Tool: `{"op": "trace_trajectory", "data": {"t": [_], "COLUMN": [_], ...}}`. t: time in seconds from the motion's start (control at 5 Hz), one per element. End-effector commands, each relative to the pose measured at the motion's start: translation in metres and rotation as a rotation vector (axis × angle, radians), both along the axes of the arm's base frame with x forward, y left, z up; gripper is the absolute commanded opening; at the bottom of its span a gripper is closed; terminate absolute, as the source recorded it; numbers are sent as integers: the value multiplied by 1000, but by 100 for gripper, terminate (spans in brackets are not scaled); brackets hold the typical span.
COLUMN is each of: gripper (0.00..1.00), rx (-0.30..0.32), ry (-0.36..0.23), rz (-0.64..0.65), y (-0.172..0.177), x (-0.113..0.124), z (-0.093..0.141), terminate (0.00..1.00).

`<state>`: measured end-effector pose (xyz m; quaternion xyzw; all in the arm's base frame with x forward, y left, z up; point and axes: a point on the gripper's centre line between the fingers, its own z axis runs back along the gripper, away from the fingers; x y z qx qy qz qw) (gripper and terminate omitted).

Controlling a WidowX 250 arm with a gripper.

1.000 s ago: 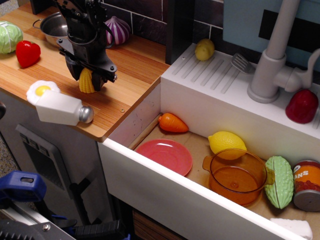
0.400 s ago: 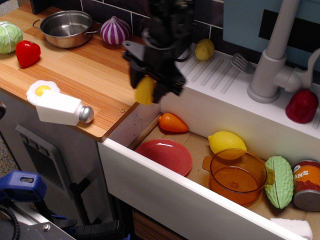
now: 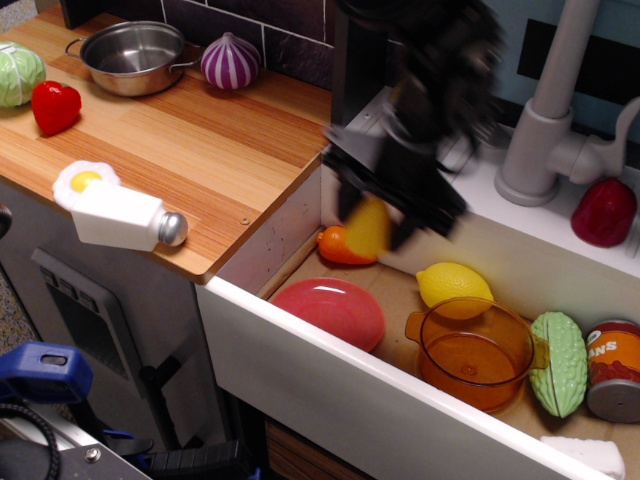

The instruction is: Put corn on plate

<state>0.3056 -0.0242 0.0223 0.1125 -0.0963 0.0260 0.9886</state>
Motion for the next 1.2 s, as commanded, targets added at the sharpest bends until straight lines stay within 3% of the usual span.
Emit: {"op": "trace_trajectory", "data": {"t": [0.0,0.4,0.6,0.8,1.0], "gripper": [0,0,0,100,100], "rx": [-46,-102,-74,-89,-89], "ry": [-50,-79,-108,-126,-126], "rz": [1,0,-22,-74,-74], "y": [5,16,20,25,25], "x": [-4,-10,-15,-15,-15], "z": [-31,-57,-62,-63,-63], "terminate": [0,0,0,0,0]}}
